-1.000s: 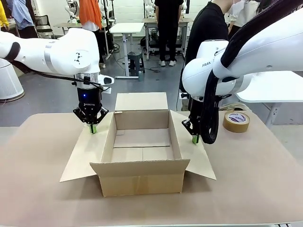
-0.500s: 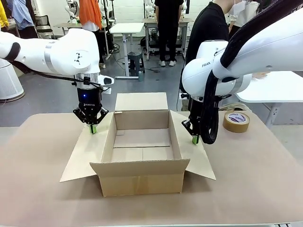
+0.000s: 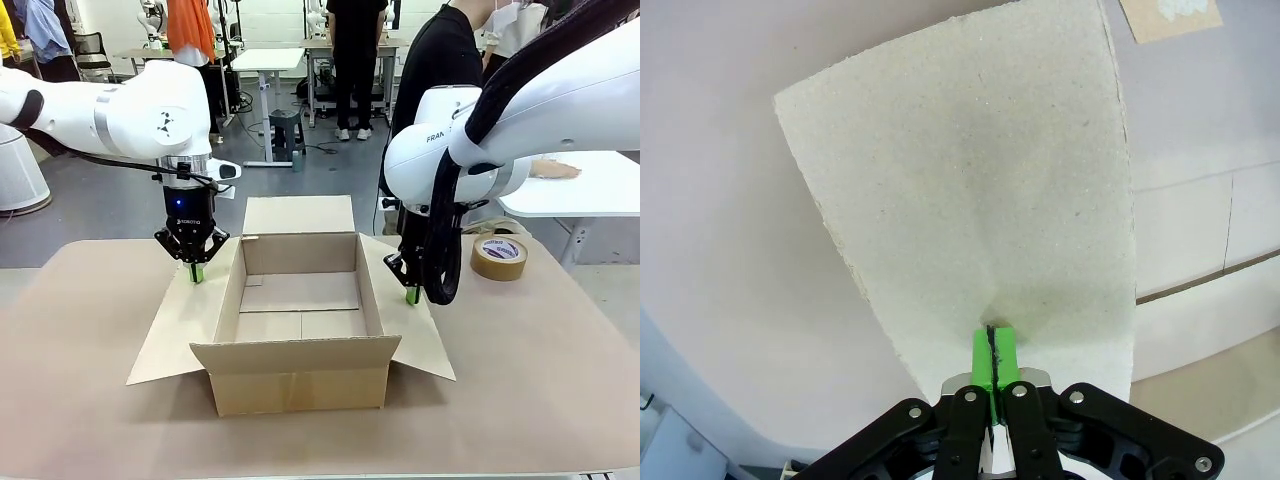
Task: Wrap the clocks to prevent damage.
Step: Open the side flaps of the Package Box.
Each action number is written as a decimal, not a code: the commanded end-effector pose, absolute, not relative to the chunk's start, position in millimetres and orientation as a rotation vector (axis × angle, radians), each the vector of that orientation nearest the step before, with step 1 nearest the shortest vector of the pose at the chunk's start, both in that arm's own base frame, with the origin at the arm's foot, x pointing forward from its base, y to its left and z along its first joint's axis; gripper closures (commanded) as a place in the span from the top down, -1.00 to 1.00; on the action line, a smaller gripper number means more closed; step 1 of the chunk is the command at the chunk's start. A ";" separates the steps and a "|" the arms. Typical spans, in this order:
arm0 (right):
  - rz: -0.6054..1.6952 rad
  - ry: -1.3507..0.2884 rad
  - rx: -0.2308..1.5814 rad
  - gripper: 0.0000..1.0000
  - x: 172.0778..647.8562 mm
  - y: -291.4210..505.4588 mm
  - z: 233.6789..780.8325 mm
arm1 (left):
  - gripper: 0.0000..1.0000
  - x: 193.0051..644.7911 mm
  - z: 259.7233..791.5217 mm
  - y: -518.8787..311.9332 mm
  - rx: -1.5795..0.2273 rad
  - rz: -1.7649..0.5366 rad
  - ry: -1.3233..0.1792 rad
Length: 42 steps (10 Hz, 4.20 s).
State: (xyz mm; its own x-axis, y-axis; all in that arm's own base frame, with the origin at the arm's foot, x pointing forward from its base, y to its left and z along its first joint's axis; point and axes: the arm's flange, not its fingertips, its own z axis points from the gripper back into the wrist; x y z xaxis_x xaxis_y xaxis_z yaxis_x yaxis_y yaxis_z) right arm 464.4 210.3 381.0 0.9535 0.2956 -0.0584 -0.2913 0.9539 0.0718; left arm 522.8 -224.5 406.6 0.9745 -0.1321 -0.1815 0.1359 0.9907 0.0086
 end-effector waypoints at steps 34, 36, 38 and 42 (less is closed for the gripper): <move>0.297 0.079 0.063 -0.98 463.6 210.2 378.9 | -0.99 522.9 405.7 -223.7 0.026 -0.136 0.185; 0.297 0.079 0.063 -0.98 463.6 210.2 378.9 | -0.99 522.9 405.7 -223.7 0.026 -0.136 0.185; 0.297 0.079 0.063 -0.98 463.6 210.2 378.9 | -0.99 522.9 405.7 -223.7 0.026 -0.136 0.185; 0.297 0.079 0.063 -0.98 463.6 210.2 378.9 | -0.99 522.9 405.7 -223.7 0.026 -0.136 0.185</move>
